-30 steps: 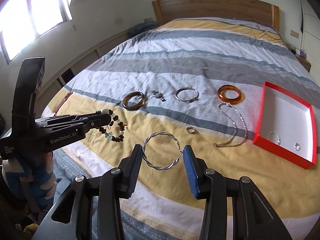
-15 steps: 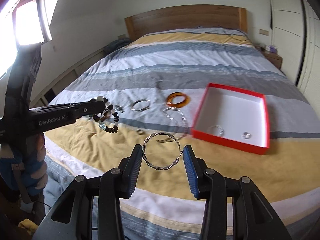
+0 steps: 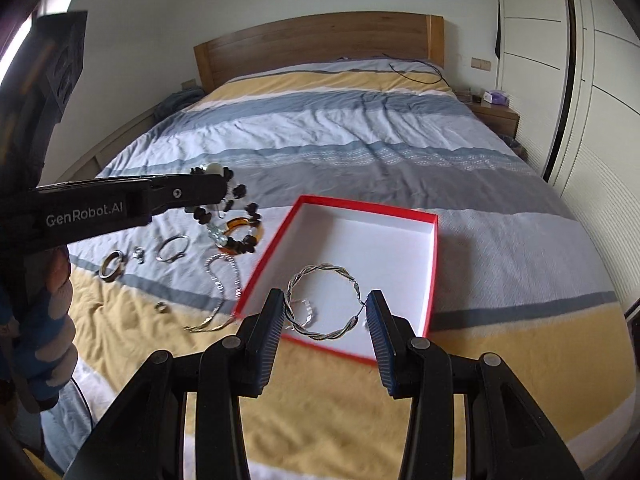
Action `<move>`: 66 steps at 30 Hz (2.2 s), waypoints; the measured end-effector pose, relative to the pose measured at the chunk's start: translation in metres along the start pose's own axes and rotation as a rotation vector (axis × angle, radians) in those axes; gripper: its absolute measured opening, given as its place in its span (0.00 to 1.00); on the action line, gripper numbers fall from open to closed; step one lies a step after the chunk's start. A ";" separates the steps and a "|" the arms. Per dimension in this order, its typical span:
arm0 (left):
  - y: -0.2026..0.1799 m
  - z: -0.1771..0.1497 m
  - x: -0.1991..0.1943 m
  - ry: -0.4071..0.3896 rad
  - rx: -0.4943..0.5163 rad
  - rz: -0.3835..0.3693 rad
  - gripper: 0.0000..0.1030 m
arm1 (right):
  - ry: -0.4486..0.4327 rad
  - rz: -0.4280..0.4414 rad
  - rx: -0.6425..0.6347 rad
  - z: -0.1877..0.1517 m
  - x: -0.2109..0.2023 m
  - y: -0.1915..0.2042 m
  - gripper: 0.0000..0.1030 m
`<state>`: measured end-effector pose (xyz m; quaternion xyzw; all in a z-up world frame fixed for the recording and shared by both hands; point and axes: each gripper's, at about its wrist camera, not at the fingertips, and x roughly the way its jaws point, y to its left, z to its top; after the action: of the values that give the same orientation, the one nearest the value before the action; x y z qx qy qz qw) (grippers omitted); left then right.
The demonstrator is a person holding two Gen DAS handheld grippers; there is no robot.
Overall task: Organize jewelry
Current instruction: 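Carry the beaded bracelet and twisted bangle in both tools into the red box, then open both tools to release the bracelet and bangle in the box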
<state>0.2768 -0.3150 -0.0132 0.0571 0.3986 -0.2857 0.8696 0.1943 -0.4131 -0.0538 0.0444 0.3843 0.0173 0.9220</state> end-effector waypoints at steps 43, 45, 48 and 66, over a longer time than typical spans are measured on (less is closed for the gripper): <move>0.040 -0.056 0.153 0.324 -0.035 0.006 0.17 | 0.268 -0.055 -0.138 -0.029 0.140 -0.038 0.48; 0.041 -0.057 0.149 0.326 -0.047 -0.002 0.22 | 0.267 -0.060 -0.135 -0.029 0.136 -0.039 0.48; 0.042 -0.054 0.140 0.315 -0.061 -0.007 0.28 | 0.264 -0.072 -0.124 -0.029 0.128 -0.042 0.48; 0.028 -0.075 -0.005 0.168 -0.016 -0.015 0.28 | 0.146 -0.085 0.000 -0.030 0.027 -0.012 0.50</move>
<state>0.2398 -0.2650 -0.0638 0.0710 0.4729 -0.2830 0.8314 0.1926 -0.4212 -0.0950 0.0269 0.4521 -0.0185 0.8913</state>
